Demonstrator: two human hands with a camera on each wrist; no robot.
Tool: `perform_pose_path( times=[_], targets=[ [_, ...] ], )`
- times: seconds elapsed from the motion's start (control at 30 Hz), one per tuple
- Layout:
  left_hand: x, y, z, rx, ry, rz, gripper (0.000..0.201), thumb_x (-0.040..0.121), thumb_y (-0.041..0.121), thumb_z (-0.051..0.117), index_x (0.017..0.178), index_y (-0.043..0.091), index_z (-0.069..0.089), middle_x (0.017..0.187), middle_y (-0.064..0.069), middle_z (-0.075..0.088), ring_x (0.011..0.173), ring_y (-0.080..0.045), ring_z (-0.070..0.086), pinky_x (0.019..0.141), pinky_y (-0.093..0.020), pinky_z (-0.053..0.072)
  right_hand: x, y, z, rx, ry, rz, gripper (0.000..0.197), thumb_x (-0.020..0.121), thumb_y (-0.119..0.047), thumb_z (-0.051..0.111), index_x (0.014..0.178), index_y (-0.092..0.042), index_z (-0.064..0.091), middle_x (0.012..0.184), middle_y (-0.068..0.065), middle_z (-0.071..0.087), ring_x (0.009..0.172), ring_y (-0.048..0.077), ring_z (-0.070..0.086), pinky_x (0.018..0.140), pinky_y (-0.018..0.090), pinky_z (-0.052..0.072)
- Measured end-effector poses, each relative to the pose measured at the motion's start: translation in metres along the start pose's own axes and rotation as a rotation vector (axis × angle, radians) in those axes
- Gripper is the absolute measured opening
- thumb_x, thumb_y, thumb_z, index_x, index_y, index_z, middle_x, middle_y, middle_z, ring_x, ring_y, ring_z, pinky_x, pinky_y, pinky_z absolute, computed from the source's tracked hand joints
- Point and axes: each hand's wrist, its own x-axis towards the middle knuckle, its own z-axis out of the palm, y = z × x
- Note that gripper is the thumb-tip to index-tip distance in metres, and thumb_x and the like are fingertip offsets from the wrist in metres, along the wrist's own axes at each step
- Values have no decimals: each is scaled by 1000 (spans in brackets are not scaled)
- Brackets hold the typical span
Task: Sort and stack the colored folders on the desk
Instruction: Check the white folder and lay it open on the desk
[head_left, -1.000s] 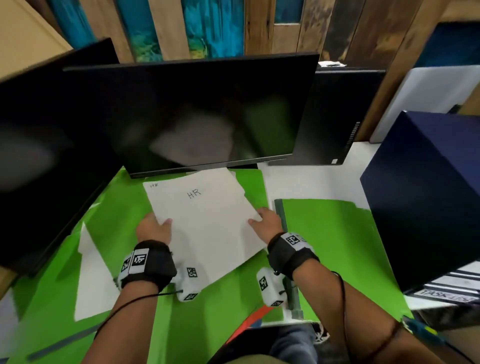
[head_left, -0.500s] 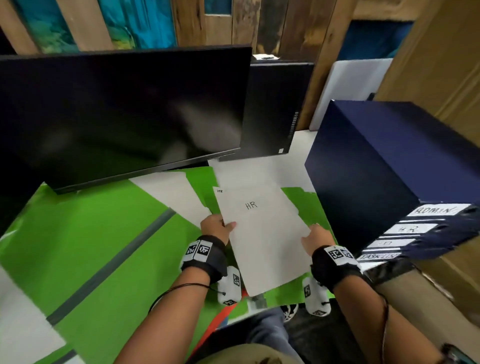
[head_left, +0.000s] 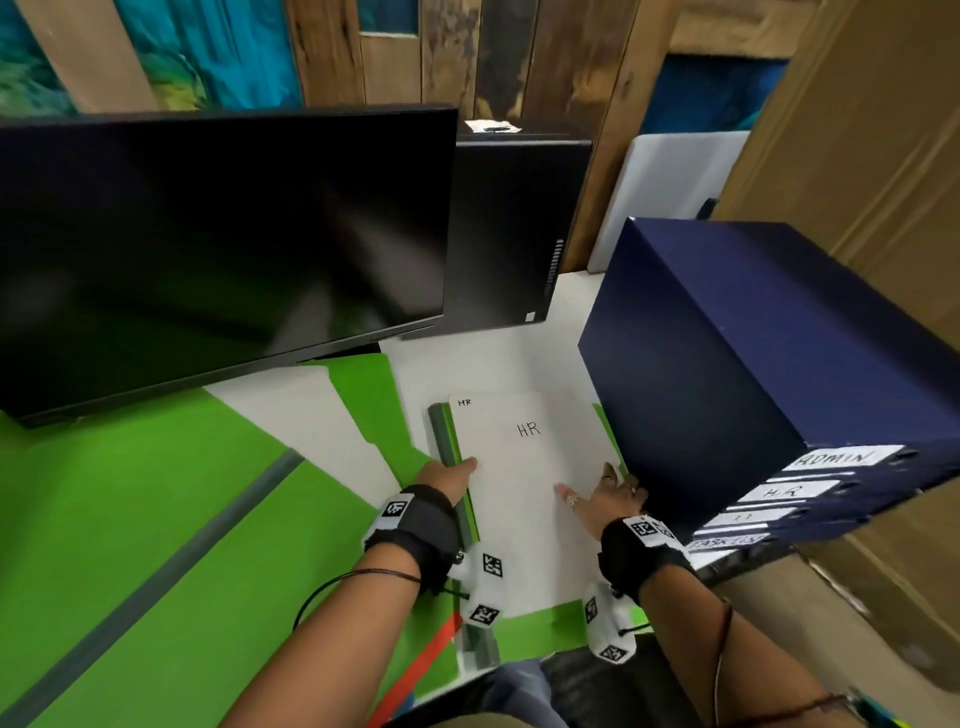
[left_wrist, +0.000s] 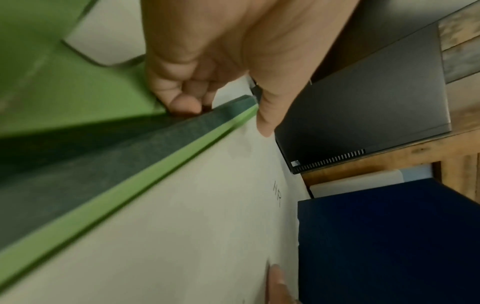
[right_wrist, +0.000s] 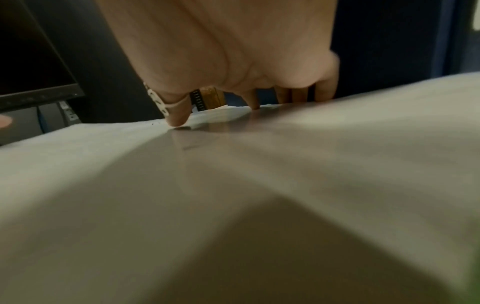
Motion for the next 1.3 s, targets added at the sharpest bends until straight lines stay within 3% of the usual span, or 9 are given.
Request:
perform_pose_path(
  times=[0.13, 0.27, 0.37, 0.47, 0.7, 0.9, 1.03, 1.2, 1.3],
  targets=[
    [3, 9, 3, -97, -63, -51, 67, 82, 37, 67, 129, -6, 45, 133, -15, 52, 121, -29, 52, 100, -30, 42, 11, -4, 1, 2, -26, 29, 93, 83, -72, 32, 150, -15, 4, 155, 20, 10, 141, 39, 8, 113, 51, 16],
    [3, 17, 7, -110, -56, -25, 67, 80, 34, 71, 127, -6, 46, 132, -16, 53, 119, -30, 53, 98, -31, 43, 19, -7, 2, 26, -44, 44, 92, 84, -73, 25, 150, -15, 2, 156, 20, 7, 143, 38, 5, 114, 50, 12],
    [-1, 20, 10, -51, -58, -4, 67, 86, 39, 62, 134, -2, 39, 138, -15, 47, 124, -29, 49, 103, -32, 41, 17, -8, 1, 47, -43, 51, 87, 87, -70, 24, 151, -15, 2, 156, 20, 6, 143, 38, 5, 115, 49, 11],
    [-9, 18, 18, 145, 77, 7, 67, 90, 44, 52, 136, 0, 33, 141, -19, 39, 127, -33, 44, 103, -33, 38, 18, -6, 2, 58, -22, 61, 81, 90, -65, 24, 150, -14, 7, 155, 20, 10, 143, 37, 7, 115, 47, 13],
    [-10, 26, 16, -81, 23, 71, 53, 90, 19, 57, 132, -5, 34, 135, -19, 48, 121, -31, 50, 96, -31, 42, 18, 1, 4, 133, 38, 31, 71, 95, -56, 25, 149, -11, 18, 153, 16, 22, 142, 33, 14, 114, 41, 14],
    [-40, 58, -21, -308, 69, 329, 45, 92, 8, 54, 134, 1, 38, 123, -5, 50, 120, -27, 50, 97, -31, 41, 7, -21, -31, 560, 214, 66, 81, 87, -58, 48, 145, -6, 24, 145, 20, 32, 136, 36, 28, 112, 40, 22],
    [-57, 82, -56, -444, 122, 632, 42, 86, 1, 60, 125, 7, 47, 124, -11, 59, 104, -20, 57, 97, -35, 47, -8, -42, -86, 969, 247, -162, 69, 80, -36, 71, 132, -1, 42, 131, 13, 53, 121, 27, 51, 92, 26, 39],
    [-78, 92, -67, -324, 242, 896, 47, 85, 3, 62, 128, 6, 43, 111, 3, 57, 101, -10, 55, 78, -2, 43, -15, -50, -122, 1089, 416, -328, 54, 75, -24, 77, 116, -9, 46, 111, 6, 58, 103, 22, 57, 97, 38, 47],
    [-78, 80, -63, -227, 230, 896, 61, 83, 9, 65, 134, 6, 32, 125, -5, 57, 112, -17, 55, 95, -22, 44, -14, -39, -121, 1182, 340, -450, 55, 75, -9, 76, 117, -14, 39, 115, 5, 55, 108, 22, 57, 97, 42, 48]
  ],
)
